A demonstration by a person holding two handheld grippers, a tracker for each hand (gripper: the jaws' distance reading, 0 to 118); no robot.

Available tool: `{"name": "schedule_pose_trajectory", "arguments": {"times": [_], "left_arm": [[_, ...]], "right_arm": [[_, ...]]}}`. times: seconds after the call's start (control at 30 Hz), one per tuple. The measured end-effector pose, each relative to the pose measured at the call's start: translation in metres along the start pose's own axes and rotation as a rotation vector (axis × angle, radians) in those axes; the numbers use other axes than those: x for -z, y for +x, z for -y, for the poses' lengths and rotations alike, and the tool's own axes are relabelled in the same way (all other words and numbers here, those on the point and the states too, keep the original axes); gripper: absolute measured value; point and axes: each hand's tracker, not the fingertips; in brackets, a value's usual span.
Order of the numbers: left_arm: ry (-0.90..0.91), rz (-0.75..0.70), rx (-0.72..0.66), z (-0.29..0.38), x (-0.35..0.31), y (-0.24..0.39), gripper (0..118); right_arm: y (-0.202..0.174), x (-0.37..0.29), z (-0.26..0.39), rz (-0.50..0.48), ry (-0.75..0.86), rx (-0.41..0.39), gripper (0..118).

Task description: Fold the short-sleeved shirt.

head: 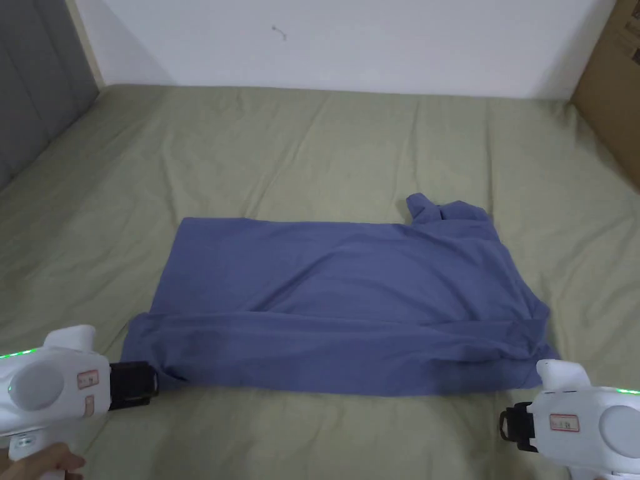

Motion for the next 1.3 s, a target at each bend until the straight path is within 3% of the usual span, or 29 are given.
{"name": "schedule_pose_trajectory", "arguments": {"times": [0.1, 0.17, 0.27, 0.37, 0.4, 0.43, 0.47, 0.5, 0.7, 0.73, 0.83, 0.93, 0.97, 1.0, 1.03, 1.07, 1.1, 1.17, 1.3], "left_arm": [[-0.026, -0.017, -0.018, -0.010, 0.022, -0.004, 102], [-0.112, -0.032, -0.011, -0.006, 0.043, -0.001, 90], [-0.080, -0.073, 0.034, -0.005, 0.036, 0.010, 83], [-0.061, -0.094, 0.043, -0.012, 0.026, 0.011, 33], [-0.061, -0.081, 0.041, -0.014, 0.023, 0.012, 14], [-0.067, -0.029, 0.039, -0.016, 0.022, 0.014, 8], [-0.081, 0.015, 0.026, -0.017, 0.023, 0.016, 8], [-0.088, -0.031, 0.036, -0.018, 0.024, 0.021, 8], [-0.078, -0.064, 0.099, -0.015, 0.021, 0.027, 8], [-0.079, -0.059, 0.095, -0.015, 0.020, 0.026, 8], [-0.081, -0.046, 0.090, -0.017, 0.017, 0.023, 8], [-0.087, -0.044, 0.090, -0.018, 0.017, 0.024, 8], [-0.088, -0.047, 0.096, -0.018, 0.018, 0.025, 8], [-0.088, -0.049, 0.100, -0.018, 0.018, 0.025, 8], [-0.090, -0.050, 0.104, -0.018, 0.017, 0.026, 8], [-0.088, -0.049, 0.107, -0.018, 0.017, 0.025, 8], [-0.087, -0.047, 0.108, -0.019, 0.016, 0.025, 8], [-0.086, -0.046, 0.115, -0.020, 0.013, 0.024, 8], [-0.061, -0.025, 0.109, -0.022, -0.004, 0.020, 8]], "right_arm": [[-0.001, 0.002, 0.006, -0.004, -0.013, 0.006, 0], [0.000, 0.002, 0.009, -0.002, -0.017, 0.012, 0], [0.004, -0.003, 0.013, 0.002, -0.014, 0.033, 0], [0.008, -0.007, 0.013, 0.010, -0.005, 0.043, 0], [0.009, -0.007, 0.010, 0.020, 0.000, 0.038, 9], [0.010, -0.008, 0.005, 0.036, 0.012, 0.026, 25], [0.011, -0.008, 0.000, 0.056, 0.025, 0.017, 43], [0.012, -0.008, -0.006, 0.072, 0.031, 0.012, 52], [0.032, 0.003, -0.054, 0.084, 0.090, 0.046, 57], [0.036, 0.005, -0.063, 0.114, 0.080, 0.091, 57], [0.045, 0.014, -0.075, 0.043, 0.123, 0.145, 57], [0.045, 0.048, -0.075, 0.103, -0.024, 0.070, 57], [0.043, 0.050, -0.072, 0.086, 0.027, 0.074, 57], [0.042, 0.043, -0.073, 0.094, 0.035, 0.081, 54], [0.040, 0.037, -0.073, 0.078, 0.042, 0.074, 44], [0.038, 0.034, -0.073, 0.023, 0.071, 0.064, 16], [0.036, 0.032, -0.073, -0.015, 0.078, 0.088, 8], [0.027, 0.025, -0.074, 0.079, 0.064, -0.001, 8], [0.030, 0.003, -0.070, 0.042, 0.097, 0.050, 8]]}}
